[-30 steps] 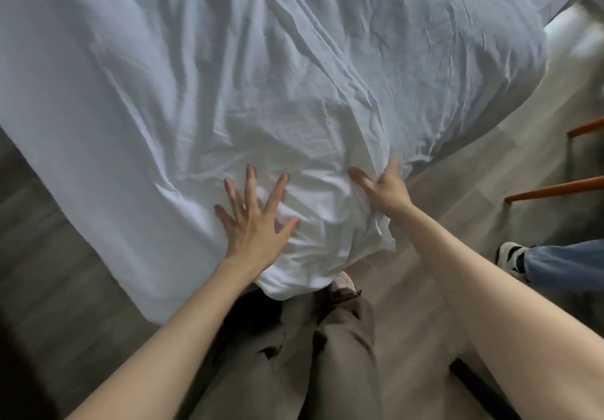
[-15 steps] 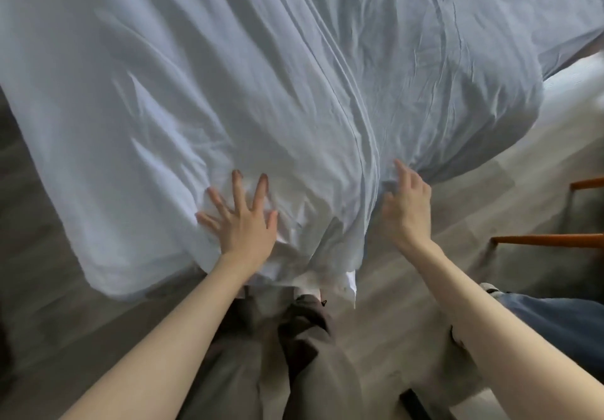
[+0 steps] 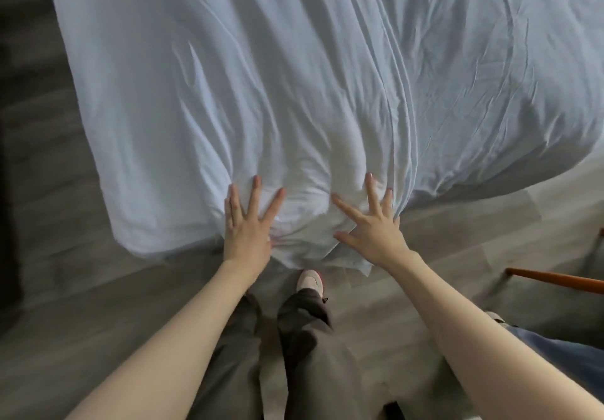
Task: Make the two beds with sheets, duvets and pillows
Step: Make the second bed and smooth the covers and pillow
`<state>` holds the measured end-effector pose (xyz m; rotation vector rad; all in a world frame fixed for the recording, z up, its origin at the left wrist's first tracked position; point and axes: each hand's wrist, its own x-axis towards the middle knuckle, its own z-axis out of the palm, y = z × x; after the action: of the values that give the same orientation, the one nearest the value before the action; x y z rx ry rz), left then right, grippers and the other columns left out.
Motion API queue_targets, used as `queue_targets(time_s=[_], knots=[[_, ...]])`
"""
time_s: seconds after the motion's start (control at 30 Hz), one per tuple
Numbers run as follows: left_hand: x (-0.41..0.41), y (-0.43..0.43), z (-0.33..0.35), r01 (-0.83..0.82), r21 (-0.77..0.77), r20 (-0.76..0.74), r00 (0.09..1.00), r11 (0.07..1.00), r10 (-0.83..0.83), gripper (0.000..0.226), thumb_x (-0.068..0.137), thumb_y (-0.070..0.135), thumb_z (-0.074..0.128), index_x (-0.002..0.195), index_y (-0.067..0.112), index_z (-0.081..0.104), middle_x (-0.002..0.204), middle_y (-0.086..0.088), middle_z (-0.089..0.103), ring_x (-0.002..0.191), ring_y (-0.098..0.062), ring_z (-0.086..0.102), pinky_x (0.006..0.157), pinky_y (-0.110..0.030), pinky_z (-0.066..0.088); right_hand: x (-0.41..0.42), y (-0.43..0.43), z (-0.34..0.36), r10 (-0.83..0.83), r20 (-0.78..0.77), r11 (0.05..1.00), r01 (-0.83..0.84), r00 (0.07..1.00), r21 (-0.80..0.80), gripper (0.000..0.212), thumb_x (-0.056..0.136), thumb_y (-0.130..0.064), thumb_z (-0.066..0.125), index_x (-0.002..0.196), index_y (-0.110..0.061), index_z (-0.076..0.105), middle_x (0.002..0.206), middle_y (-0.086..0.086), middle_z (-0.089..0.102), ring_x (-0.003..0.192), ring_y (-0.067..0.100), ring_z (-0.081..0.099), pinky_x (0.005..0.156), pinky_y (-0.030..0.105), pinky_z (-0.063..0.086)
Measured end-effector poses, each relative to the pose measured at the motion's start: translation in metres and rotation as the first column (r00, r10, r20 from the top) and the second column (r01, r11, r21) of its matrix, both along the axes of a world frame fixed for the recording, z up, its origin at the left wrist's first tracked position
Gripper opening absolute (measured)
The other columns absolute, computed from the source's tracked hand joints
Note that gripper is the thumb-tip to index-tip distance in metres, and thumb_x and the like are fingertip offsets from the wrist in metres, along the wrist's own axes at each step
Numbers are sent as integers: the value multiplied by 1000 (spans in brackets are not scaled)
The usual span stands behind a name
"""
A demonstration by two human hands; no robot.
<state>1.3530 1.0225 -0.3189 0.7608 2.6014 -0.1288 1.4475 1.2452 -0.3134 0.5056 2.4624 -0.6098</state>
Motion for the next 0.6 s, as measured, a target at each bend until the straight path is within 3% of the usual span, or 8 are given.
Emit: queue_targets(time_s=[0.07, 0.13, 0.2, 0.27, 0.47, 0.6], knots=[[3, -1, 13, 6, -59, 28, 1000, 998, -4, 97, 93, 21, 59, 151, 37, -18, 158, -5, -28, 145, -43, -17, 117, -45, -9, 10, -2, 13, 41, 146, 999, -44, 988, 14, 58, 91, -57, 54, 144, -53, 30, 159, -2, -26, 148, 34, -13, 112, 67, 14], [1, -4, 35, -18, -19, 108, 994, 1000, 20, 82, 97, 22, 54, 154, 34, -4, 162, -2, -14, 149, -34, -5, 120, -42, -3, 17, -8, 32, 60, 173, 997, -66, 983, 33, 57, 96, -47, 51, 148, -46, 27, 163, 2, -8, 150, 26, -5, 115, 64, 12], [-2, -10, 63, -44, 33, 165, 986, 998, 38, 70, 99, 30, 48, 155, 31, 6, 164, -2, -4, 150, -28, 1, 121, -46, 0, 20, -19, 58, 38, 60, 998, -41, 997, 53, 60, 98, -35, 50, 151, -41, 23, 164, 2, 0, 150, 25, -1, 117, 59, 10], [-4, -22, 92, -59, 65, 137, 989, 996, 50, 68, 100, 37, 44, 156, 30, 4, 164, -1, -5, 150, -26, -3, 120, -48, -1, 18, -32, 86, 42, -37, 997, -39, 998, 64, 61, 99, -31, 49, 152, -39, 21, 164, 0, 0, 150, 26, -4, 119, 56, 7], [-1, -78, 178, -34, 218, 11, 999, 975, 32, 66, 101, 39, 39, 156, 30, 2, 163, 2, -10, 149, -23, -16, 121, -46, -7, -7, -90, 175, 137, -245, 989, -120, 960, 82, 61, 100, -33, 49, 153, -37, 19, 163, -4, 6, 150, 26, -3, 119, 51, 3], [-8, -139, 226, -15, 289, -90, 995, 957, 43, 66, 100, 39, 44, 155, 29, 9, 164, -1, -2, 149, -25, -11, 120, -47, -5, -36, -149, 227, 205, -302, 978, -183, 931, 100, 60, 100, -35, 47, 153, -37, 19, 163, -3, 8, 151, 25, -1, 121, 49, 5]])
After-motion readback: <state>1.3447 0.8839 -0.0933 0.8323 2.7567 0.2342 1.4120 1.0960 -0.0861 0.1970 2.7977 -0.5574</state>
